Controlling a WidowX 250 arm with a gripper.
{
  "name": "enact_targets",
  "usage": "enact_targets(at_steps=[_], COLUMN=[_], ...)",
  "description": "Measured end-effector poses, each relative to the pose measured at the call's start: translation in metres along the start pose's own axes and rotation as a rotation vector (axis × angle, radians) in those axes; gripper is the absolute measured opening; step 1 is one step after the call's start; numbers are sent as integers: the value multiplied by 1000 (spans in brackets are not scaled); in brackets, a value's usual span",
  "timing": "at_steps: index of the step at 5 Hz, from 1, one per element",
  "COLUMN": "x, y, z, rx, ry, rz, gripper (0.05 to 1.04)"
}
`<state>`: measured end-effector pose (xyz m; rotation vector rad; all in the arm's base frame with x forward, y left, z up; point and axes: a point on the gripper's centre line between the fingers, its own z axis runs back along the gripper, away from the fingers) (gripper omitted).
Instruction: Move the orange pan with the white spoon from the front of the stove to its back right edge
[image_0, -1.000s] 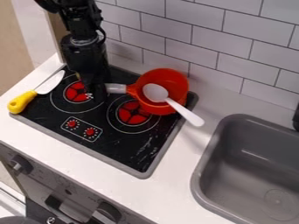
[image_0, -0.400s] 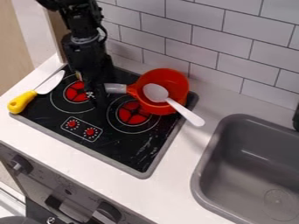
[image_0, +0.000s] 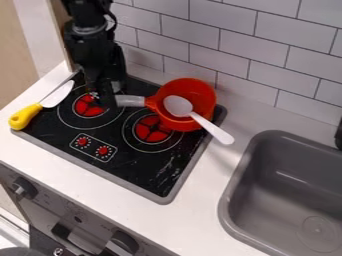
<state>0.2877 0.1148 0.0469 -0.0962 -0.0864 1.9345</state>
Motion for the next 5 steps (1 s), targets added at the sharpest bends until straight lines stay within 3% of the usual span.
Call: enact_targets(at_steps=[1, 2, 3, 4, 5], x=[-1, 10, 29, 49, 61], y=[0, 15, 29, 31, 36], z=[16, 18, 22, 21, 22], rx=[-25, 50, 40, -23, 28], ry=[1, 7, -18, -48, -53], rz=[-153, -354, -538, -791, -1049], gripper=[1000, 1000, 1000, 1000, 1000])
